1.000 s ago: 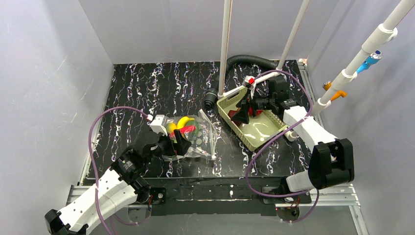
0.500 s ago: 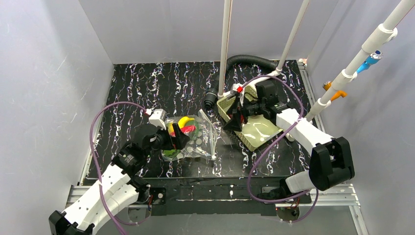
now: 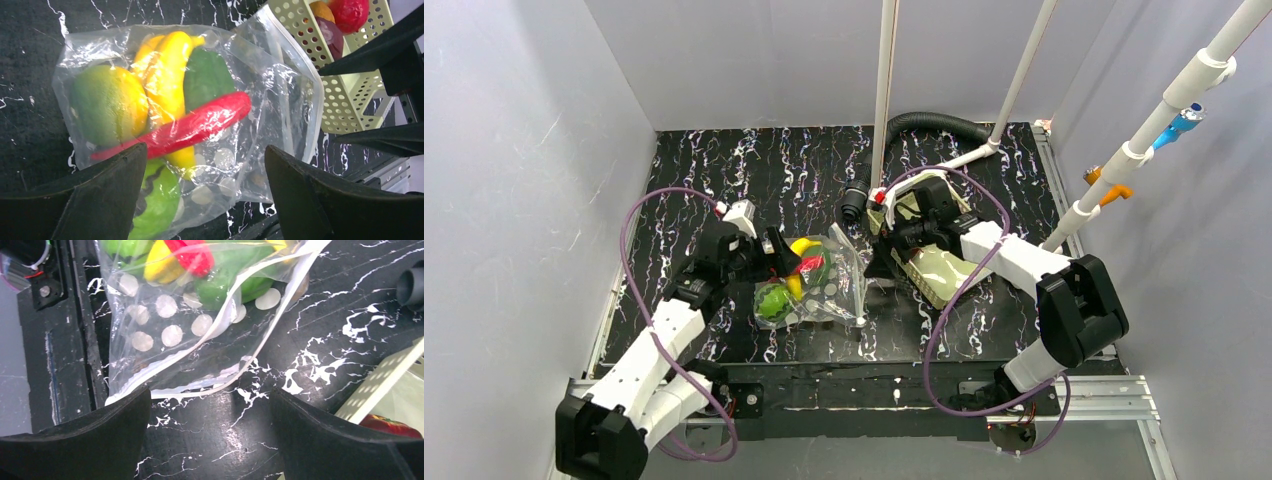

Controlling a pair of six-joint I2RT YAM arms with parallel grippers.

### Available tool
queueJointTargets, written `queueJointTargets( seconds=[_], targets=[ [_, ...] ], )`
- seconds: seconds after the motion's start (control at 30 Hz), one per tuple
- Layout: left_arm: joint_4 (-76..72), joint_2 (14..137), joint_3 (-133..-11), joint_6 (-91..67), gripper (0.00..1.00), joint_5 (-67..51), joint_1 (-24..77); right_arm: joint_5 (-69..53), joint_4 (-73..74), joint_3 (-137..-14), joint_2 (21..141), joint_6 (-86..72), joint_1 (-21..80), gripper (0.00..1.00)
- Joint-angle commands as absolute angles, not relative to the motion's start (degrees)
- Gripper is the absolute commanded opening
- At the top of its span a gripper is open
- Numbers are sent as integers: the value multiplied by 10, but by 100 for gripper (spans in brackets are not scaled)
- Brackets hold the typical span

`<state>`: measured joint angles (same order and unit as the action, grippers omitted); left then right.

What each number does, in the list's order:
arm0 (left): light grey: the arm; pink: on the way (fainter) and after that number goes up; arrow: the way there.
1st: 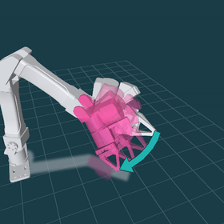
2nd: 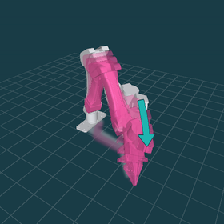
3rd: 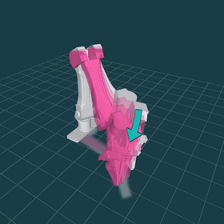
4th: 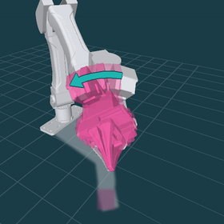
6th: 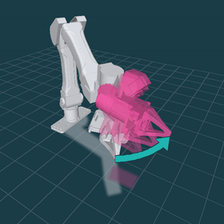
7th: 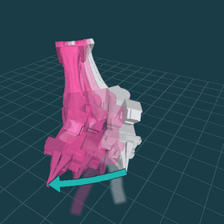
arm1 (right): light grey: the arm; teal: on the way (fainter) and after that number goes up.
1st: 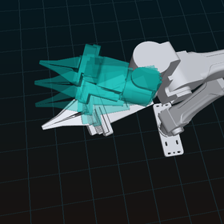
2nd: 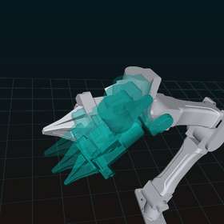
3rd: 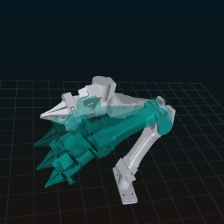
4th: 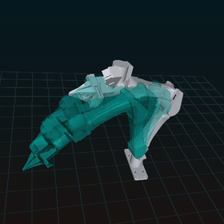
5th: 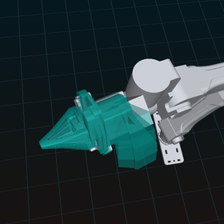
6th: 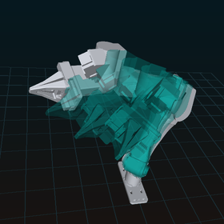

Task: Open the zip-top bag and remove the fake food
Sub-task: Pick up the fake vegetable from the zipper food storage bag.

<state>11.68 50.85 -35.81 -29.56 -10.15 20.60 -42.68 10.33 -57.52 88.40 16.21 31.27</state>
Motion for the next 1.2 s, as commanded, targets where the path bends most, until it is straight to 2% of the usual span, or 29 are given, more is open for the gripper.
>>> queueJointTargets(
  seconds=[0.0, 0.3, 0.43, 0.53, 0.63, 0.9, 1.17],
  targets=[
    [106, 533, -390, -263, 84, -166, 168, -387, 80, -594, 881, 147, 322, 91],
    [217, 556, -448, -167, 80, -167, 162, -406, 132, -588, 867, 298, 324, 90],
    [264, 565, -487, -124, 81, -163, 161, -412, 130, -573, 856, 377, 329, 92],
    [257, 569, -484, -123, 82, -172, 159, -430, 148, -565, 858, 473, 336, 97],
    [242, 575, -471, -130, 81, -182, 158, -436, 168, -564, 863, 540, 342, 98],
    [229, 589, -460, -120, 81, -192, 156, -445, 161, -592, 894, 546, 354, 98],
    [225, 609, -450, -112, 81, -190, 155, -418, 156, -622, 925, 559, 379, 88]
  ],
)
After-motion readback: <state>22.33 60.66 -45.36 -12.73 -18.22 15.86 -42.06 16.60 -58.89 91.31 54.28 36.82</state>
